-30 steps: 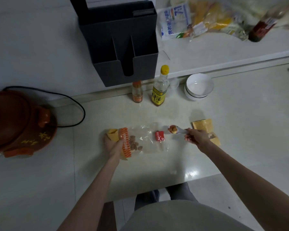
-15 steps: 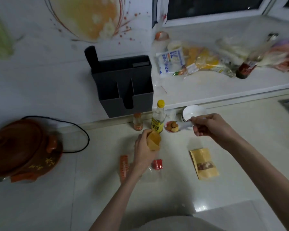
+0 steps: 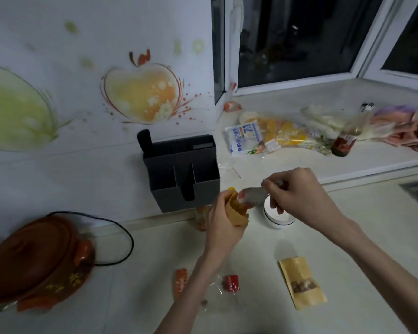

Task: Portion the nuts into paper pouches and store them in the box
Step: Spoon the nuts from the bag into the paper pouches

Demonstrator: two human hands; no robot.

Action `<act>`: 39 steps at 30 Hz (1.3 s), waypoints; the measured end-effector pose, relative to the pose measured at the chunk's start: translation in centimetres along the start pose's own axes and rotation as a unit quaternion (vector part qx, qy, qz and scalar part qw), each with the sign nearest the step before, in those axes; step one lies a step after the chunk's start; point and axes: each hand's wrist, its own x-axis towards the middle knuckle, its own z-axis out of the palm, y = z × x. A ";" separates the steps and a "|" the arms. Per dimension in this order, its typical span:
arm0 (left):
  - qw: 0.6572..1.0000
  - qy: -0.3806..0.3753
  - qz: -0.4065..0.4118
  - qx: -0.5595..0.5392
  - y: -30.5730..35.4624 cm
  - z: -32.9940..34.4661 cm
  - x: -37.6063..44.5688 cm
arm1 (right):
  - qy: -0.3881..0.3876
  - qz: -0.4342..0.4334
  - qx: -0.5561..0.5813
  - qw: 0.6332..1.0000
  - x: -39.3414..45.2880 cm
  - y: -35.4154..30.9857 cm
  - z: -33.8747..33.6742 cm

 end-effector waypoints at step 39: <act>0.918 -0.116 -0.251 -0.285 0.4 -4.6 -4.2 | 0.159 0.160 0.280 0.933 -7.5 5.2 6.7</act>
